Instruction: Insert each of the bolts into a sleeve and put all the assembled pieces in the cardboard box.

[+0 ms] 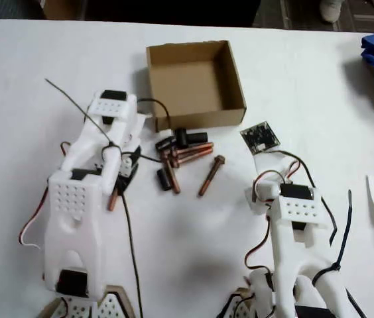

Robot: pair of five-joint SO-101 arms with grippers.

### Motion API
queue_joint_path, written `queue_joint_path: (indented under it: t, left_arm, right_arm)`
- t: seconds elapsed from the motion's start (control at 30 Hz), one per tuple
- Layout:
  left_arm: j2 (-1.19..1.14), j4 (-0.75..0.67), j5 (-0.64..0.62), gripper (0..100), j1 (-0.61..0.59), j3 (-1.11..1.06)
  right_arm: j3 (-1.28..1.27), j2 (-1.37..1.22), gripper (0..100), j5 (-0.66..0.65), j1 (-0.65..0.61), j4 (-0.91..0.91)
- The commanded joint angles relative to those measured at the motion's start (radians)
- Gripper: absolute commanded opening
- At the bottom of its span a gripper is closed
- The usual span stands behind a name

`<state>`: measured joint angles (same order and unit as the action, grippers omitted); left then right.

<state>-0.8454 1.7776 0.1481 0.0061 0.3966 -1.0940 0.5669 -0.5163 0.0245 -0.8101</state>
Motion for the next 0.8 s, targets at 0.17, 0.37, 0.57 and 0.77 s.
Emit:
queue_joint_path:
  t: [0.17,0.37,0.57,0.77]
  left_arm:
    - [0.017,-0.026,-0.137,3,-0.083,0.128]
    - [0.018,-0.072,-0.276,3,-0.091,0.154]
    - [0.017,-0.061,-0.273,7,-0.072,0.145]
    - [0.028,-0.063,-0.281,11,-0.072,0.153]
  right_arm:
    - [0.006,0.028,1.9,0.000,0.010,0.016]
    - [0.009,0.028,1.9,0.000,0.007,0.031]
    - [0.009,0.028,1.9,0.000,0.007,0.038]
    - [0.011,0.028,1.9,0.000,0.007,0.038]
